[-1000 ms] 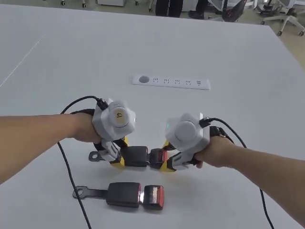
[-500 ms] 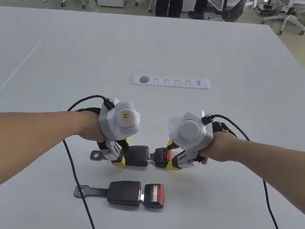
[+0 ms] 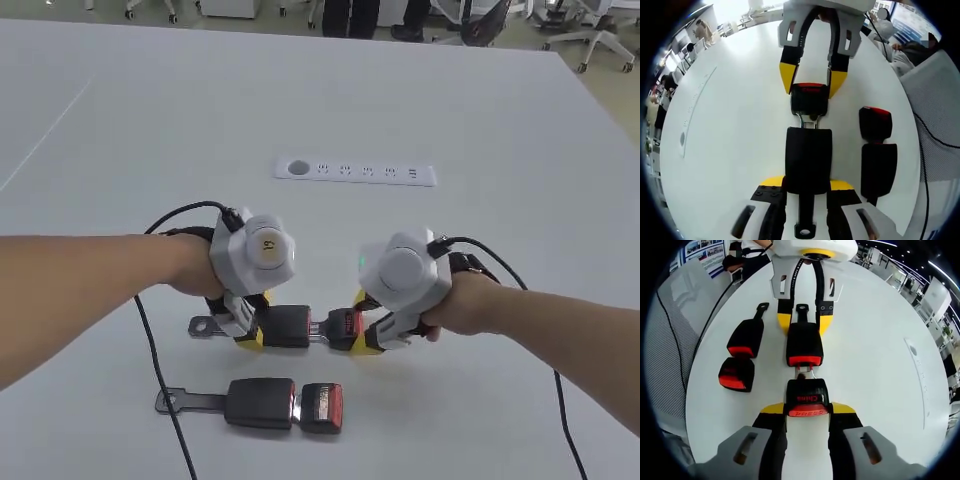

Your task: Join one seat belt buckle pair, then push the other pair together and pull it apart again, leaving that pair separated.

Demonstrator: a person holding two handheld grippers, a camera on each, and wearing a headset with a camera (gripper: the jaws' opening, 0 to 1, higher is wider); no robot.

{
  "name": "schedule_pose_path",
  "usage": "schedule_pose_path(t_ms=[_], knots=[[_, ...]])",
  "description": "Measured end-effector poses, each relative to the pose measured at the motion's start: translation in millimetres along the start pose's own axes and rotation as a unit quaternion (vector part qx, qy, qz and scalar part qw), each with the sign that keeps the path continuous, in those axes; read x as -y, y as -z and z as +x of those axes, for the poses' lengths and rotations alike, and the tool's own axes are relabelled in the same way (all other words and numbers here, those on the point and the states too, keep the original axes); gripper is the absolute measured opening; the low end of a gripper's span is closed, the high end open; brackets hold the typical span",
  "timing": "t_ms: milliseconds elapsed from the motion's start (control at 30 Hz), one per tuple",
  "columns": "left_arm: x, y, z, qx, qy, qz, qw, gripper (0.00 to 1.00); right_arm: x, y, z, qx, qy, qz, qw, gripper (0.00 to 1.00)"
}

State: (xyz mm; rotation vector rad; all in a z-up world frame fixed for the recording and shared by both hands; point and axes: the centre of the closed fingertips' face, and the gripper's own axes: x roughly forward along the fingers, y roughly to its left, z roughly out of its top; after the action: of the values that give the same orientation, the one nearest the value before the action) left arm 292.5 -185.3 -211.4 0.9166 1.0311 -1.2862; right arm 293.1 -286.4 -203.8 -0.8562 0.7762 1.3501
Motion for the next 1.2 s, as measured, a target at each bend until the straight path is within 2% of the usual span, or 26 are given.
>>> schedule_pose_path(t_ms=[433,833,1200], knots=[[0.1,-1.3,0.7,0.000,0.003,0.005,1.0000,0.30,2.8,12.0,-0.6,-0.005,0.003,0.000,1.0000,0.29],[-1.0,-0.4,2.4,-0.001,0.004,0.007,1.0000,0.30,-2.7,24.9,-7.9,-0.014,0.007,0.003,0.9999,0.29],[-0.9,-0.9,2.3,0.000,0.005,0.012,0.9999,0.31,1.1,40.2,-15.0,-0.019,0.011,0.015,0.9996,0.30]])
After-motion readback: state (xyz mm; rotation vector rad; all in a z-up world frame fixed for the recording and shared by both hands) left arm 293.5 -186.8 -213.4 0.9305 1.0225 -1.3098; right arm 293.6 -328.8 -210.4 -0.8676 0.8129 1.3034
